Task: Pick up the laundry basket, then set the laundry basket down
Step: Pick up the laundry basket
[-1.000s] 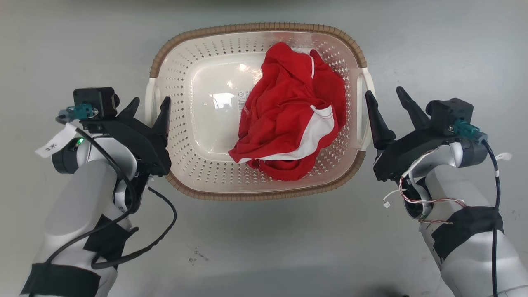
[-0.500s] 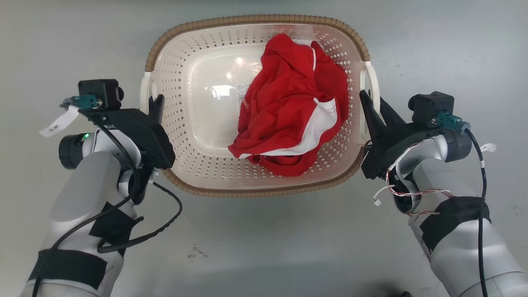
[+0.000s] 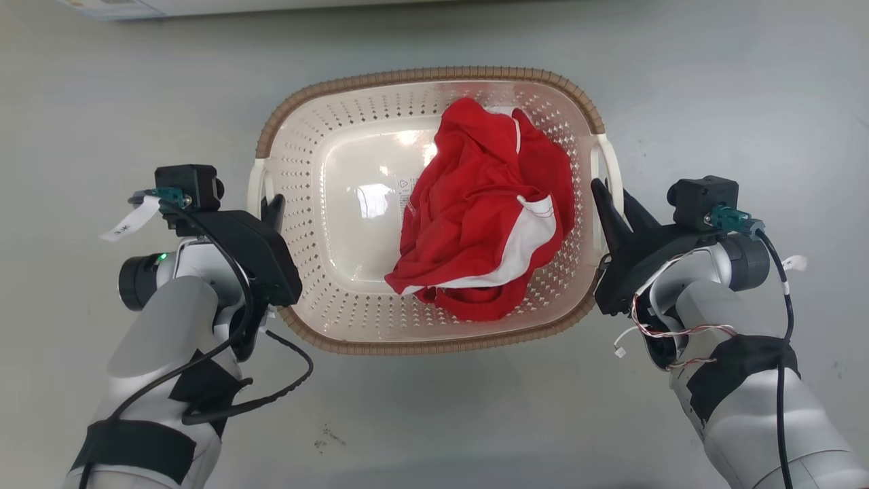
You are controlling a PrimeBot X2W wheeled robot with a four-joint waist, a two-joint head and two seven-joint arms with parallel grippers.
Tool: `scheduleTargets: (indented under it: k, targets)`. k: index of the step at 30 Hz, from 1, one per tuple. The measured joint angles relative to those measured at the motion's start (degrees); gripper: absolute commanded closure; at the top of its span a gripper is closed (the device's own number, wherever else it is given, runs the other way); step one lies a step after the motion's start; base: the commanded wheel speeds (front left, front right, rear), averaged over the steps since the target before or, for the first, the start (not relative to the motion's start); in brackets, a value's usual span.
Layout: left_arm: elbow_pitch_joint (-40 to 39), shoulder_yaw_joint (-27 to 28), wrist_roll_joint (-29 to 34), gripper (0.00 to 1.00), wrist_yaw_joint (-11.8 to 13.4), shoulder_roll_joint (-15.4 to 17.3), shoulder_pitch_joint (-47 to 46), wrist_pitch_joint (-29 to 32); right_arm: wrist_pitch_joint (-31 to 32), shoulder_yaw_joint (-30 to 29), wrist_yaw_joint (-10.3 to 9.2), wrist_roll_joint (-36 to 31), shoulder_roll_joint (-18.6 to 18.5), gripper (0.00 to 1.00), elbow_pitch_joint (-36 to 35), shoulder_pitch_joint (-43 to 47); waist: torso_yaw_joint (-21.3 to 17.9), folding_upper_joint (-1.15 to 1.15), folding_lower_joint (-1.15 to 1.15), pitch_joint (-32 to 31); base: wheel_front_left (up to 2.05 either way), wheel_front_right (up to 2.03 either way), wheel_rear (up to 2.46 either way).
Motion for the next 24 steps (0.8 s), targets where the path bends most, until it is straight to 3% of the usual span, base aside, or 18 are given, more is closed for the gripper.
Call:
scheduleTargets:
  k: [24]
  targets:
    - [9.5,-0.6,-2.7,1.0,-1.1,-3.5,3.5,4.1,-0.5,-0.2,1.52,3.3,1.4,1.0,10.2,4.0,0.6,0.0,-0.01,-14.2,0.0,0.0,0.0]
